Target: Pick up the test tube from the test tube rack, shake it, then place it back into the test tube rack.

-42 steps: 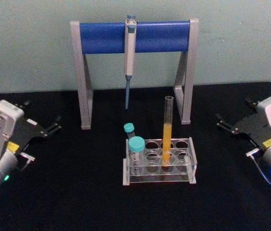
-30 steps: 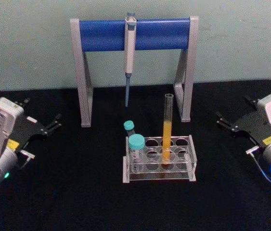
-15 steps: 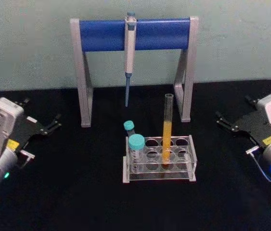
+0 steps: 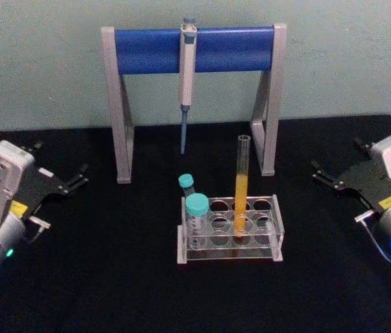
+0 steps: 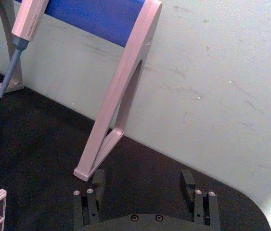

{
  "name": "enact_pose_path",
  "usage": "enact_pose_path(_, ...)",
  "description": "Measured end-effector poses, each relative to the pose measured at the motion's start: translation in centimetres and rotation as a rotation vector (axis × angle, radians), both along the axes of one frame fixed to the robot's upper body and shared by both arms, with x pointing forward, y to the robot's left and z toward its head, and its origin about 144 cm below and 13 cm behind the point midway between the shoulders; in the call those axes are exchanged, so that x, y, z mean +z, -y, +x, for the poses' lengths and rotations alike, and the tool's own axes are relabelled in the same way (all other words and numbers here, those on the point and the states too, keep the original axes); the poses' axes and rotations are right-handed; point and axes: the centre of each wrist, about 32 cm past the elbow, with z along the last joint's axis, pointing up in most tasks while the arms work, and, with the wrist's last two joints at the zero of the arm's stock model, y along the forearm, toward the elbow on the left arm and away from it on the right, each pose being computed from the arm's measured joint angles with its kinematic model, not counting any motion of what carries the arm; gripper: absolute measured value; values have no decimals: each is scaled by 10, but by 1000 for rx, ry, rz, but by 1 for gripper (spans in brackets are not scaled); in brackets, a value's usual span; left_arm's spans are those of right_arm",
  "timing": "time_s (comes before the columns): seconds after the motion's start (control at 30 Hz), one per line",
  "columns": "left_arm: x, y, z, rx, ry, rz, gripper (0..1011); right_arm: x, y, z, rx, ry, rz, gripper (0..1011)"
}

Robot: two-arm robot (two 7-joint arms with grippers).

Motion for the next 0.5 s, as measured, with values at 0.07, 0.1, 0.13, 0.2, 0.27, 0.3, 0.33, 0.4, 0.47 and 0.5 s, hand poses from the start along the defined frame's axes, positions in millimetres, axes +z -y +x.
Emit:
enact_pose_path(0.07, 0, 0, 0, 0, 0, 0, 1002, 0, 0, 0, 0, 0, 0, 1000)
enact_pose_path(0.1, 0, 0, 0, 0, 0, 0, 1002, 0, 0, 0, 0, 0, 0, 1000)
enact_pose_path(0.13, 0, 0, 0, 0, 0, 0, 1002, 0, 0, 0, 0, 0, 0, 1000)
enact_pose_path(0.2, 0, 0, 0, 0, 0, 0, 1001, 0, 0, 0, 0, 0, 0, 1000)
enact_pose_path(0.27, 0, 0, 0, 0, 0, 0, 1001, 0, 0, 0, 0, 0, 0, 1000)
enact_pose_path(0.3, 0, 0, 0, 0, 0, 0, 1001, 0, 0, 0, 0, 0, 0, 1000)
enact_pose_path(0.33, 0, 0, 0, 0, 0, 0, 1001, 0, 0, 0, 0, 0, 0, 1000)
enact_pose_path(0.4, 0, 0, 0, 0, 0, 0, 1001, 0, 0, 0, 0, 0, 0, 1000)
enact_pose_path(0.47, 0, 0, 0, 0, 0, 0, 1001, 0, 0, 0, 0, 0, 0, 1000)
enact_pose_path(0.5, 0, 0, 0, 0, 0, 0, 1001, 0, 0, 0, 0, 0, 0, 1000)
